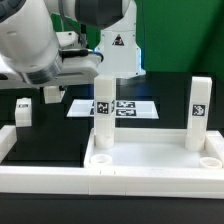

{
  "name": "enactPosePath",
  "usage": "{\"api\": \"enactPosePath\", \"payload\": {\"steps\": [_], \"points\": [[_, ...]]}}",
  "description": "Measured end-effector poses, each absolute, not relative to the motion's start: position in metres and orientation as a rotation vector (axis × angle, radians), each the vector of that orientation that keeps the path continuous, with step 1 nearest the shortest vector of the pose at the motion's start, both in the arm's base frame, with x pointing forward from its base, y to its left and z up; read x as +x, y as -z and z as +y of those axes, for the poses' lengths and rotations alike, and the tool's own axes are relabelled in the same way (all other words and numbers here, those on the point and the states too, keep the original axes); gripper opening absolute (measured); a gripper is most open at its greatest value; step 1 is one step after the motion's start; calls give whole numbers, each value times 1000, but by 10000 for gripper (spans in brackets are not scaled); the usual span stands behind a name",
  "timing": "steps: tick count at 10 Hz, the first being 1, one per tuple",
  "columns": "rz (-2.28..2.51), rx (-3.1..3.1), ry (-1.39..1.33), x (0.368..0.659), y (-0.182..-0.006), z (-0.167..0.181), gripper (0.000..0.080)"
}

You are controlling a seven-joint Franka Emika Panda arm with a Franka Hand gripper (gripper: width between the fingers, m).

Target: Assemble desk

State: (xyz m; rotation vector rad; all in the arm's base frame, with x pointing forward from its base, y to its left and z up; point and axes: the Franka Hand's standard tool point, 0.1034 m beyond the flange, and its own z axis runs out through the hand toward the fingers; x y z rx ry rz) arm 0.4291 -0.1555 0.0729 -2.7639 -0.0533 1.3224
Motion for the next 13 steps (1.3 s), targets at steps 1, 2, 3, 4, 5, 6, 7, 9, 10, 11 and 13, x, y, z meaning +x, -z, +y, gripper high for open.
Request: {"api": "enactPosePath", "payload": {"steps": [1,2,3,4,5,6,7,9,10,11,13], "points": [[-57,-2783,-1294,433,-73,-157,290],[-66,-2814,-1233,443,-85,-155,290],[-75,-2874,-1092,456,-100,-153,290],[-67,-2891,-1023,459,-114,-151,290],[-69,-2909,-964,469,-132,-149,290],[-76,-2952,-848,483,-141,-151,290],[-73,-2995,-705,487,-138,-152,290],[-68,-3037,-561,485,-137,-154,290],[-60,-3057,-452,494,-139,-154,290],[-49,-3065,-354,502,-149,-151,290],[-56,-3104,-183,525,-160,-148,290]]}}
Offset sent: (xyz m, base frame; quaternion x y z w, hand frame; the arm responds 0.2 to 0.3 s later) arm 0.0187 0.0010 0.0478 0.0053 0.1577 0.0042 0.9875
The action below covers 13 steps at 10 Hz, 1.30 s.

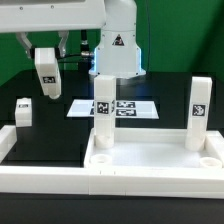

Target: Assemble desk

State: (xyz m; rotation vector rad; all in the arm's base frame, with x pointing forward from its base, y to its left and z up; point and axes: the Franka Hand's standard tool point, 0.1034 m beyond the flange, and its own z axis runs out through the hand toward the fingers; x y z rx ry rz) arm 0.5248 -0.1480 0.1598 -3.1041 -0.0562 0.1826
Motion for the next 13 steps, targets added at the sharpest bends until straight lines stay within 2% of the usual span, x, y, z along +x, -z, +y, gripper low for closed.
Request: {"api": "enactPosePath", "payload": {"steps": [4,7,8,12,13], "points": [[-72,-3168,216,536,-160,-158,290],[30,-3135,471,556,-167,-139,290],[38,-3134,492,560,-167,-129,290],[37,-3134,482,558,-166,-130,290],[62,-3118,486,568,-169,-114,290]]}}
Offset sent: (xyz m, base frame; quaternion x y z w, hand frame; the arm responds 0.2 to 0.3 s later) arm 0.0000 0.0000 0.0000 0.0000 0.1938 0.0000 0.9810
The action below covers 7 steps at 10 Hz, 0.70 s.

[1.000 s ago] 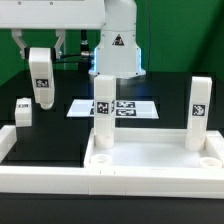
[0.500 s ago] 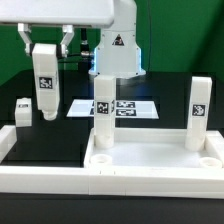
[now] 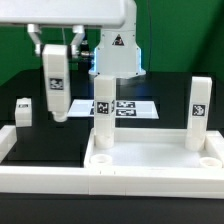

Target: Assemble desk

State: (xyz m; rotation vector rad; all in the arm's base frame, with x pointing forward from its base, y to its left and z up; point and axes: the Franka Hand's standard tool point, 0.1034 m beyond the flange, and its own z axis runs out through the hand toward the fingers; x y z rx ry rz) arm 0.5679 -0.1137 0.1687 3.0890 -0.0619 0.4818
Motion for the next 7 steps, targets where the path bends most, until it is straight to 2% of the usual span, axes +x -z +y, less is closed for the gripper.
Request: {"api": "enactPosePath", "payload": {"steps": [3,7], "points": [[23,3098,-511,599,-167,-39,290],[40,3107,-476,600,-164,-37,290]]}}
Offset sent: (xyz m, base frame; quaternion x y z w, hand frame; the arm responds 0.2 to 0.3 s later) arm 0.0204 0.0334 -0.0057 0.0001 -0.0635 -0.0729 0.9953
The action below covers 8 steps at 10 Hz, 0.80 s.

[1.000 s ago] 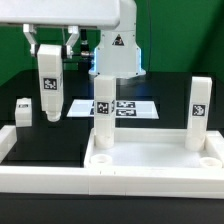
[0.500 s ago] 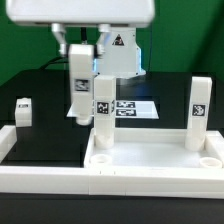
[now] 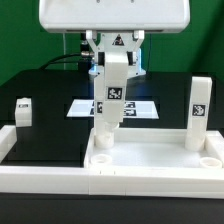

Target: Assemble desk

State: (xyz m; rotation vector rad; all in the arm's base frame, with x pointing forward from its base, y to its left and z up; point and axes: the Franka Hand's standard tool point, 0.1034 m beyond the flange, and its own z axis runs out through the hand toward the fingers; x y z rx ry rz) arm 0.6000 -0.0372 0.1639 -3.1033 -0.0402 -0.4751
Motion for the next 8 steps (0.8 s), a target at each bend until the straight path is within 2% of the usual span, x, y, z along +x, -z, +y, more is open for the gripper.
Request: {"api": "enactPosePath", "payload": {"steps": [1,3,5,6,8], "points": [[-30,-3102,487,600,-163,-34,290],[31,-3075,507,600,-161,2,290],[66,-3032,563,620,-164,59,290],[50,-3030,583,625,-164,67,290],[66,-3032,613,622,-162,58,290]]}}
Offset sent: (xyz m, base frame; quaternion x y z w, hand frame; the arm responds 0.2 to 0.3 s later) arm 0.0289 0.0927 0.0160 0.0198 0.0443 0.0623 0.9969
